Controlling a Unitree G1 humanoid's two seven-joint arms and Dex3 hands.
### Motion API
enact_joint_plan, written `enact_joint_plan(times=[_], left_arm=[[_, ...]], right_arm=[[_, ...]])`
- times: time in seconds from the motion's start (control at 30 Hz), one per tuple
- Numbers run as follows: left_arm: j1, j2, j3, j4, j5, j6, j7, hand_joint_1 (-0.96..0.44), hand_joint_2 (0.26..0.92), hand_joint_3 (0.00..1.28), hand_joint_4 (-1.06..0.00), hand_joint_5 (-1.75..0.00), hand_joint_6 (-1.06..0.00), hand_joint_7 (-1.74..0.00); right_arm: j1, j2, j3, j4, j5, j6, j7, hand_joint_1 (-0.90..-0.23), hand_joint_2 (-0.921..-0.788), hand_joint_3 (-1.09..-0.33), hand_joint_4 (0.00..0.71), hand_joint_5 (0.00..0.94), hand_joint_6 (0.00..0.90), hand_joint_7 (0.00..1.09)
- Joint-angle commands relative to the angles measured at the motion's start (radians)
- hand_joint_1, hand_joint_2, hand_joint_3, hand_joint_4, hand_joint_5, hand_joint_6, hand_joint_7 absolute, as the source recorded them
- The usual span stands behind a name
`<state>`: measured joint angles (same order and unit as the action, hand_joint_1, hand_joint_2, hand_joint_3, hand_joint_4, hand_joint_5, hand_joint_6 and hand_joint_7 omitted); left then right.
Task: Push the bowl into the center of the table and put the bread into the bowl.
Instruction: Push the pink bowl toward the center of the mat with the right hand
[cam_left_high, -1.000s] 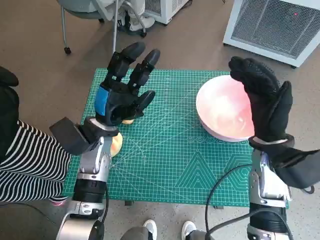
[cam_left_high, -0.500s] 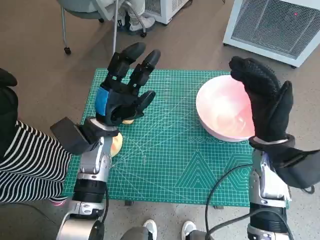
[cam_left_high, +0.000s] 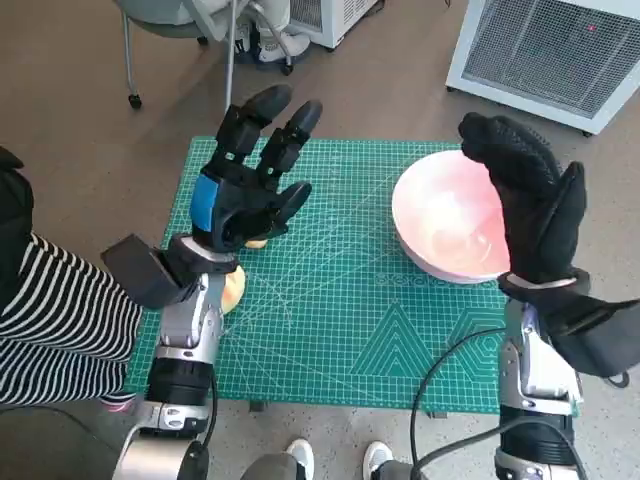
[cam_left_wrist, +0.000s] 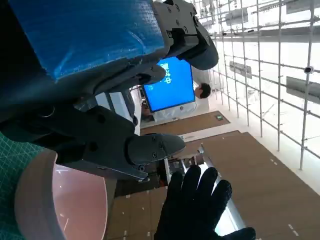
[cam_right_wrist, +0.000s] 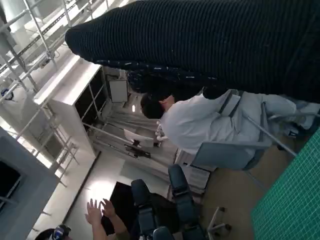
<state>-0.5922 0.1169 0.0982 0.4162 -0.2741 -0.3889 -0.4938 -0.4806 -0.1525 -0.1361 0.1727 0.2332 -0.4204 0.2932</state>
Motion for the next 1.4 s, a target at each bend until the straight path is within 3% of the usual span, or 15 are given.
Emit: enact_joint_plan(times=[0.03,0.37,0.63,0.7,0.9,0.93,1.1,1.4], left_arm=[[-0.001,0.002,-0.002,-0.008,0.002,0.0,-0.001,-0.12,0.791,0.49,-0.21,-0.23,0.0,-0.81],[-0.003,0.001,0.0,0.0,0.0,-0.001,-0.003,-0.12,0.791,0.49,-0.2,-0.23,0.0,-0.81],[-0.004,0.0,0.002,0.006,-0.002,-0.002,-0.003,-0.13,0.79,0.5,-0.2,-0.24,0.0,-0.81],[-0.004,0.0,0.003,0.005,-0.003,-0.001,-0.002,-0.13,0.79,0.5,-0.2,-0.24,0.0,-0.81],[0.0,-0.004,0.003,0.0,-0.006,0.005,0.0,-0.13,0.79,0.5,-0.2,-0.24,0.0,-0.8],[0.0,-0.004,0.004,0.0,-0.007,0.005,0.0,-0.14,0.79,0.5,-0.2,-0.24,0.0,-0.8],[0.0,-0.006,0.005,0.001,-0.009,0.006,0.0,-0.15,0.789,0.5,-0.19,-0.24,0.0,-0.8],[-0.002,-0.004,0.008,-0.001,-0.013,0.014,0.0,-0.14,0.788,0.51,-0.19,-0.25,0.0,-0.8]], right_arm=[[0.027,-0.003,-0.002,0.009,-0.001,0.012,0.0,-0.681,-0.921,-0.694,0.208,0.0,0.152,0.34],[0.023,-0.032,-0.036,0.036,0.02,0.001,0.019,-0.684,-0.921,-0.694,0.207,0.0,0.152,0.34],[0.012,-0.106,-0.125,0.098,0.074,-0.014,0.053,-0.679,-0.921,-0.707,0.193,0.0,0.128,0.33],[0.008,-0.119,-0.143,0.122,0.071,-0.028,0.049,-0.679,-0.921,-0.717,0.19,0.0,0.12,0.33],[-0.004,-0.149,-0.19,0.196,0.022,-0.071,-0.024,-0.669,-0.921,-0.776,0.17,0.0,0.078,0.35],[-0.006,-0.155,-0.198,0.213,0.008,-0.078,-0.044,-0.664,-0.921,-0.794,0.135,0.007,0.049,0.34],[-0.031,-0.185,-0.23,0.341,-0.029,-0.112,-0.113,-0.674,-0.921,-0.796,0.133,0.023,0.038,0.35],[-0.096,-0.215,-0.259,0.579,-0.01,-0.125,-0.142,-0.626,-0.921,-0.824,0.12,0.014,0.021,0.34]])
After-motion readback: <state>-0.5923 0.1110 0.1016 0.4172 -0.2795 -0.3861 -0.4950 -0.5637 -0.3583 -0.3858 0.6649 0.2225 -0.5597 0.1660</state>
